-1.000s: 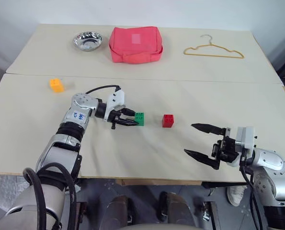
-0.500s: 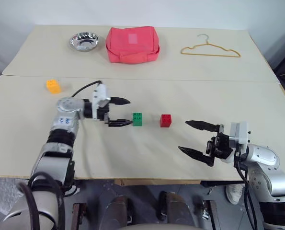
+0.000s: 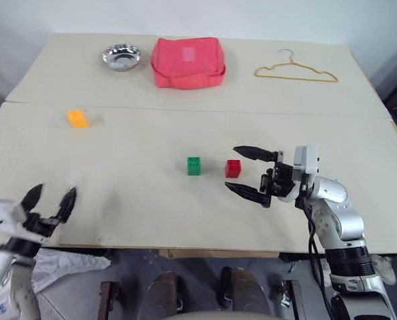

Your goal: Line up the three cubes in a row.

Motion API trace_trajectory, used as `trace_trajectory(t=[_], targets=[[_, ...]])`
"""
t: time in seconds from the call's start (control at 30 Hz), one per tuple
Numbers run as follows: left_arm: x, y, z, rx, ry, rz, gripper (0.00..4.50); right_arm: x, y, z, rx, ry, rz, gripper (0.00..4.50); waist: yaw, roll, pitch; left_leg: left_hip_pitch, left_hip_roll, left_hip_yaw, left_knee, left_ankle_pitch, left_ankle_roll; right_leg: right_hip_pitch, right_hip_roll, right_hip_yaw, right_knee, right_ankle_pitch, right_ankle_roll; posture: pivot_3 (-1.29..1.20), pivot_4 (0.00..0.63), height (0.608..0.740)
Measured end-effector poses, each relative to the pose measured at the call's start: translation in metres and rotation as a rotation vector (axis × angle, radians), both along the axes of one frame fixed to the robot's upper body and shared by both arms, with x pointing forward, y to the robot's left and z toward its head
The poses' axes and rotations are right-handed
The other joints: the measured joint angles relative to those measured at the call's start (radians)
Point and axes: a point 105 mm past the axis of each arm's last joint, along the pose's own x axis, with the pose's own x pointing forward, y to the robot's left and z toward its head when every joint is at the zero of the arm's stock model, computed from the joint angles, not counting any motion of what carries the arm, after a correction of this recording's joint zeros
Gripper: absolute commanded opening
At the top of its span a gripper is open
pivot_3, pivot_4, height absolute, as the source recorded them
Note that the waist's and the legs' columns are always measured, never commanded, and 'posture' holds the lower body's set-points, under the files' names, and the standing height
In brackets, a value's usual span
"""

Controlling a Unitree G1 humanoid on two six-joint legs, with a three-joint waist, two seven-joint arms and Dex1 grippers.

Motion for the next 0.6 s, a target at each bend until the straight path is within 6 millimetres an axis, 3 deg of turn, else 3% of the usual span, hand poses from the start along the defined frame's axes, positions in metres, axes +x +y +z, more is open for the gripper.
trace_trajectory(t=[0.13, 0.27, 0.33, 0.5, 0.6], targets=[[-0.015, 0.003, -0.009, -0.076, 0.014, 0.168, 4.47, 0.003, -0.002, -0.003, -0.007, 0.006, -0.008, 4.5, 0.011, 0.0, 0.0, 0.002, 0.0, 0.0, 0.0, -0.001, 0.0, 0.003, 0.0, 0.001, -0.004, 0.001, 0.001, 0.0, 0.15, 0.74], [0.002, -0.01, -0.004, -0.106, 0.005, 0.156, 4.47, 0.004, -0.003, -0.004, -0.009, 0.003, -0.013, 4.5, 0.009, 0.0, 0.0, 0.001, 0.0, 0.001, -0.001, -0.002, 0.0, 0.002, 0.001, 0.001, -0.004, 0.001, 0.001, 0.0, 0.15, 0.74], [0.024, -0.013, 0.003, -0.117, 0.011, 0.165, 4.47, 0.004, -0.003, -0.005, -0.012, 0.004, -0.005, 4.5, 0.012, 0.0, 0.0, 0.001, 0.001, 0.001, -0.001, -0.002, -0.001, 0.002, 0.002, 0.0, -0.004, 0.001, 0.001, 0.0, 0.15, 0.74], [0.105, -0.016, 0.048, -0.142, 0.013, 0.196, 4.47, 0.0, 0.0, -0.008, -0.029, 0.013, 0.019, 4.5, 0.009, -0.001, -0.001, 0.002, -0.002, 0.002, -0.002, -0.001, 0.001, 0.002, 0.002, -0.007, -0.002, 0.001, 0.001, 0.0, 0.15, 0.74], [0.144, -0.024, 0.053, -0.096, 0.055, 0.145, 4.47, 0.001, 0.0, -0.013, -0.045, 0.036, 0.004, 4.5, 0.0, -0.001, -0.002, 0.0, -0.003, 0.003, -0.005, -0.001, 0.001, -0.002, 0.002, -0.009, -0.002, 0.001, 0.001, 0.0, 0.15, 0.74]])
